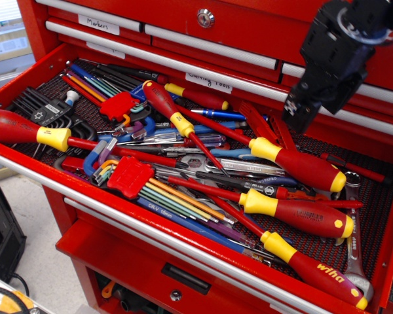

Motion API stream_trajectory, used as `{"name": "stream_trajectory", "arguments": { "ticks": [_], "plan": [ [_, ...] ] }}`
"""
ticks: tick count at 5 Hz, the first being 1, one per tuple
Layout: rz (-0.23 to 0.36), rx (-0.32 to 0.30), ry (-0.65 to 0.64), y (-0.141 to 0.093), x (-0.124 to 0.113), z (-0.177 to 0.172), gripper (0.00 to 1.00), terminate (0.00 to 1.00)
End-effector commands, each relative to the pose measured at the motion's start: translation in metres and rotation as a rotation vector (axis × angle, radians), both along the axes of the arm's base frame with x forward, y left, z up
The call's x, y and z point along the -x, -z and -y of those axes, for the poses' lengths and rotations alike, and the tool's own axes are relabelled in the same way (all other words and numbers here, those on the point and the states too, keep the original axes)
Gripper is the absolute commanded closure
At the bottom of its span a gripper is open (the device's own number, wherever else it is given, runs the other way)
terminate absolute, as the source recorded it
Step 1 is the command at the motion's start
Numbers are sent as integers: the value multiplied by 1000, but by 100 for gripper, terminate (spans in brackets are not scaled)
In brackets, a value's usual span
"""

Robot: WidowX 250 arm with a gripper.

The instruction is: Pick up red srewdriver

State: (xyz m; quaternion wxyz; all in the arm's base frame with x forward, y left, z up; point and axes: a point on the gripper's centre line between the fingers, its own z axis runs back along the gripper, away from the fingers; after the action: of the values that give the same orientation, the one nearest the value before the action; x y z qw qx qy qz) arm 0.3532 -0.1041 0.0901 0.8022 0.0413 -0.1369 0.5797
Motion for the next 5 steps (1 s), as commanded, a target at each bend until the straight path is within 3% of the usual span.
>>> {"name": "stream_trajectory", "arguments": {
  "ticks": [1,3,5],
  "plan": [
    [121,-22,-4,13,-5,-22,0,0],
    [107,-9,51,24,7,-46,0,0],
    [140,-2,90,45,-9,-56,0,0]
  ]
}}
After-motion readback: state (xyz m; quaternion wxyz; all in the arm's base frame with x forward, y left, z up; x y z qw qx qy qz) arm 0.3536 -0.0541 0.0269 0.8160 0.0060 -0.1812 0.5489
